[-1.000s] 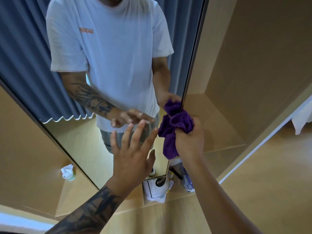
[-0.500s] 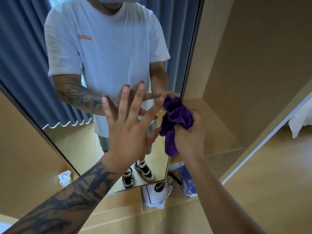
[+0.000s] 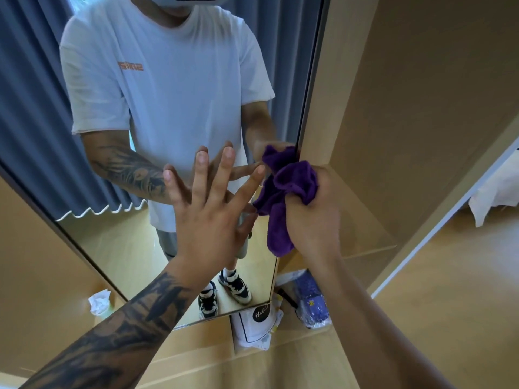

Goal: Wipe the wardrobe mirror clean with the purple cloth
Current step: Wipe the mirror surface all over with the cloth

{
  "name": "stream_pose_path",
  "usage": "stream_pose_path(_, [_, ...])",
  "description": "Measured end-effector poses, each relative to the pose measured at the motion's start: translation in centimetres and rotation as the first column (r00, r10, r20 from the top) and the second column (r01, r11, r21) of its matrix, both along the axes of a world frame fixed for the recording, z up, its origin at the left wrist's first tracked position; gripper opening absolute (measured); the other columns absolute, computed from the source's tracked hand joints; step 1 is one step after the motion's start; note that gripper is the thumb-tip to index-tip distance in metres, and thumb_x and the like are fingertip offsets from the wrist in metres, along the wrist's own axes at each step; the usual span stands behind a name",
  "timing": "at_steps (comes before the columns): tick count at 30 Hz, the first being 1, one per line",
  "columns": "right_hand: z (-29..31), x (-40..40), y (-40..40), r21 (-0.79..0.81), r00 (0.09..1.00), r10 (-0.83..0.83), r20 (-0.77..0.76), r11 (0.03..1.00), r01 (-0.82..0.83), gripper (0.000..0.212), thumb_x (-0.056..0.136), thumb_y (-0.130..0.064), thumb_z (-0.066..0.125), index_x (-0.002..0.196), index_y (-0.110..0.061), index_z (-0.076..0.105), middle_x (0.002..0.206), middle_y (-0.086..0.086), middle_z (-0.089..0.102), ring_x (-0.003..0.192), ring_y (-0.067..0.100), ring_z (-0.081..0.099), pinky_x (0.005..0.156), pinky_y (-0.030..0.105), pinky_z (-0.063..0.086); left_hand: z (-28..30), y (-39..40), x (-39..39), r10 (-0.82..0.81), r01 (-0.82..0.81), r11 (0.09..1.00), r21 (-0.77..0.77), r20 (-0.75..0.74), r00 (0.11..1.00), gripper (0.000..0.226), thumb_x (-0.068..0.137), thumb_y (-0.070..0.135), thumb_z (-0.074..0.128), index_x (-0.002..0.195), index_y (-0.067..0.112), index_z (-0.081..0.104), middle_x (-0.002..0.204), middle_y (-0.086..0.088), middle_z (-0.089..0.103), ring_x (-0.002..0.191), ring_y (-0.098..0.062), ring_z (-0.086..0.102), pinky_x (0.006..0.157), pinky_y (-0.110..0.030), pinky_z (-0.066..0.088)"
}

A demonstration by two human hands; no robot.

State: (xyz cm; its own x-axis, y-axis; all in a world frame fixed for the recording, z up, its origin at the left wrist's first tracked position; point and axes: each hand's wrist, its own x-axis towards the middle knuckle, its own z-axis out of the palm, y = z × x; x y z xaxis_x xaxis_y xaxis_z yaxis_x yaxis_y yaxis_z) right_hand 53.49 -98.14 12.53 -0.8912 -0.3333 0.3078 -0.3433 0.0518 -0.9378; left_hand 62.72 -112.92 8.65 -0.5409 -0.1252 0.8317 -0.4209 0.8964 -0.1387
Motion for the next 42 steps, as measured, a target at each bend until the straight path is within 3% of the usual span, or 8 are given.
stream_pose_path(8, [-0.5, -0.2, 0.5, 0.151, 0.994, 0.051, 0.099, 0.986, -0.066, 0.030, 0.097, -0.016, 0.057, 0.099, -0.045, 0.050, 0.084, -0.036, 0.064, 0.069, -0.012, 0.063, 0.048, 0.007, 0.043, 0.5, 0.3, 0.3, 0.002, -0.002, 1.000, 0.024, 0.012, 1.000, 0.077, 0.091, 0.055, 0.072, 0.159, 0.043, 0.036, 0.168, -0.007, 0.015, 0.158, -0.025, -0.022, 0.118, -0.075, -0.002])
stream_pose_path(15, [1.7, 0.4, -0.2, -0.069, 0.994, -0.037, -0.101, 0.997, 0.030, 0.044, 0.092, -0.015, 0.062, 0.123, -0.044, 0.051, 0.106, -0.027, 0.066, 0.090, -0.003, 0.068, 0.065, 0.008, 0.051, 0.5, 0.1, 0.3, -0.003, 0.003, 1.000, 0.019, 0.015, 1.000, 0.078, 0.091, 0.055, 0.073, 0.158, 0.042, 0.037, 0.168, -0.007, 0.015, 0.158, -0.026, -0.022, 0.118, -0.074, -0.003])
stream_pose_path(19, [-2.0, 1.1, -0.1, 0.110, 1.000, -0.018, -0.009, 0.994, 0.019, 0.040, 0.094, -0.013, 0.061, 0.102, -0.049, 0.047, 0.093, -0.015, 0.067, 0.079, 0.006, 0.066, 0.061, 0.015, 0.048, 0.3, 0.2, 0.2, 0.008, -0.008, 1.000, 0.011, 0.010, 1.000, 0.076, 0.092, 0.056, 0.071, 0.159, 0.042, 0.036, 0.169, -0.008, 0.014, 0.158, -0.027, -0.022, 0.118, -0.075, -0.002])
stream_pose_path(22, [-1.1, 0.3, 0.1, 0.151, 0.999, 0.024, 0.034, 0.988, -0.029, 0.041, 0.092, -0.012, 0.059, 0.098, -0.051, 0.048, 0.092, -0.027, 0.066, 0.078, -0.002, 0.066, 0.053, 0.012, 0.046, 0.2, 0.1, 0.1, 0.008, -0.008, 1.000, 0.010, 0.012, 1.000, 0.077, 0.093, 0.057, 0.070, 0.160, 0.042, 0.036, 0.170, -0.008, 0.014, 0.158, -0.028, -0.021, 0.118, -0.076, -0.002])
stream_pose_path(29, [2.8, -0.3, -0.6, -0.089, 0.991, -0.006, -0.131, 0.996, -0.006, 0.044, 0.090, -0.015, 0.060, 0.119, -0.048, 0.053, 0.104, -0.029, 0.067, 0.091, -0.004, 0.067, 0.065, 0.008, 0.050, -0.1, -0.2, 0.0, -0.019, 0.018, 1.000, -0.003, -0.027, 0.999, 0.079, 0.091, 0.055, 0.074, 0.160, 0.040, 0.037, 0.171, -0.005, 0.015, 0.160, -0.029, -0.014, 0.119, -0.075, -0.003])
stream_pose_path(34, [-3.6, 1.0, 0.0, 0.101, 1.000, -0.012, -0.024, 0.995, 0.014, 0.039, 0.094, -0.013, 0.060, 0.120, -0.041, 0.051, 0.098, -0.018, 0.067, 0.084, 0.000, 0.066, 0.066, 0.018, 0.051, -0.2, -0.4, -0.1, -0.005, 0.004, 1.000, -0.016, -0.033, 0.999, 0.077, 0.092, 0.058, 0.072, 0.159, 0.041, 0.038, 0.171, -0.007, 0.016, 0.160, -0.030, -0.014, 0.120, -0.074, -0.004])
stream_pose_path(37, [-3.6, 0.8, 0.4, 0.160, 1.000, 0.008, 0.028, 0.987, -0.012, 0.036, 0.097, -0.019, 0.060, 0.108, -0.051, 0.048, 0.089, -0.019, 0.069, 0.077, 0.001, 0.066, 0.057, 0.012, 0.046, -0.3, -0.3, -0.3, -0.005, 0.004, 1.000, -0.030, -0.031, 1.000, 0.078, 0.092, 0.060, 0.071, 0.160, 0.041, 0.037, 0.172, -0.005, 0.012, 0.160, -0.031, -0.011, 0.120, -0.075, -0.003])
stream_pose_path(42, [2.8, -0.7, -0.4, -0.051, 0.991, -0.003, -0.133, 0.999, -0.004, 0.046, 0.090, -0.012, 0.060, 0.114, -0.051, 0.052, 0.101, -0.032, 0.066, 0.090, -0.005, 0.067, 0.063, 0.007, 0.049, -0.5, -0.4, -0.2, -0.035, 0.034, 0.999, -0.014, -0.060, 0.998, 0.079, 0.090, 0.052, 0.075, 0.159, 0.040, 0.038, 0.172, -0.004, 0.012, 0.161, -0.032, -0.008, 0.120, -0.074, -0.005])
